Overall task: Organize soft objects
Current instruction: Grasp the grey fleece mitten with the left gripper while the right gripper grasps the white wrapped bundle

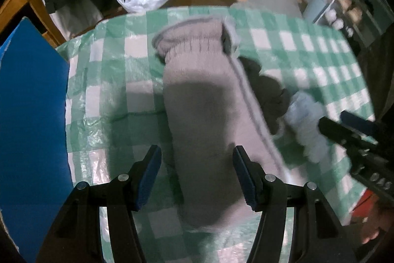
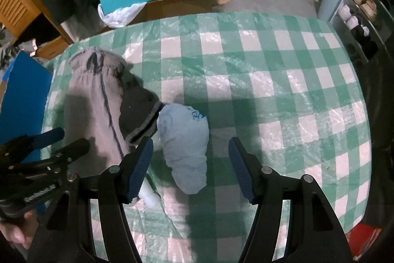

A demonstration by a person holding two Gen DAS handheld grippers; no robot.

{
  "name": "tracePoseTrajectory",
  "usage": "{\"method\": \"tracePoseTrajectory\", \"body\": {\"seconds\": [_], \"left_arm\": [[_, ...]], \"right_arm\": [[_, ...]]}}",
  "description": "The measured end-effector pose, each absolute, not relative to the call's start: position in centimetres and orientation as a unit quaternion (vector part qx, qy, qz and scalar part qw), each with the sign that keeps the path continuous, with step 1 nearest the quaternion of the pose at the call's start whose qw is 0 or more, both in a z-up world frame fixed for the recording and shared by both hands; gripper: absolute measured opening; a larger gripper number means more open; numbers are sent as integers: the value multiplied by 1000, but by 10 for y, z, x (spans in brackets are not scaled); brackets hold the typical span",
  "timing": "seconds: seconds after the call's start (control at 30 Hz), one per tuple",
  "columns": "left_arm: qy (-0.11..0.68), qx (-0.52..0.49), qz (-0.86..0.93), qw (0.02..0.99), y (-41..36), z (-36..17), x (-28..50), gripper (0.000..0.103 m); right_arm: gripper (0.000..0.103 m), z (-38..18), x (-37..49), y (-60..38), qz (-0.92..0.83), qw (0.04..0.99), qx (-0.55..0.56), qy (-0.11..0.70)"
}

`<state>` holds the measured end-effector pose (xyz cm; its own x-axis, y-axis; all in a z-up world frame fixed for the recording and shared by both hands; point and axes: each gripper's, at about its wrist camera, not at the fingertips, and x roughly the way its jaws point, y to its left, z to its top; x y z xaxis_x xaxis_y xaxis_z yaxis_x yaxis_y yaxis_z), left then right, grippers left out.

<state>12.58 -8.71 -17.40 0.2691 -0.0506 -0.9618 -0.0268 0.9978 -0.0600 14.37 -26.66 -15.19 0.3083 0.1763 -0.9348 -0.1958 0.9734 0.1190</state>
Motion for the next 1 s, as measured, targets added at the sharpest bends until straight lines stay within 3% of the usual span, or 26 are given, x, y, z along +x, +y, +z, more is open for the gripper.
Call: {"method": "tracePoseTrajectory", "body": {"seconds": [0.23, 0.57, 1.0], "left_arm": [[604, -13, -8, 797, -83, -181, 125, 71], [604, 12, 10, 797, -65, -179, 116, 71], [597, -90, 1, 797, -46, -158, 115, 71]], "right_arm": [[64, -154, 145, -264, 113, 808, -15, 578], [64, -154, 146, -261, 112, 807, -19, 579], [64, -174, 148, -250, 122, 795, -33, 593]]}}
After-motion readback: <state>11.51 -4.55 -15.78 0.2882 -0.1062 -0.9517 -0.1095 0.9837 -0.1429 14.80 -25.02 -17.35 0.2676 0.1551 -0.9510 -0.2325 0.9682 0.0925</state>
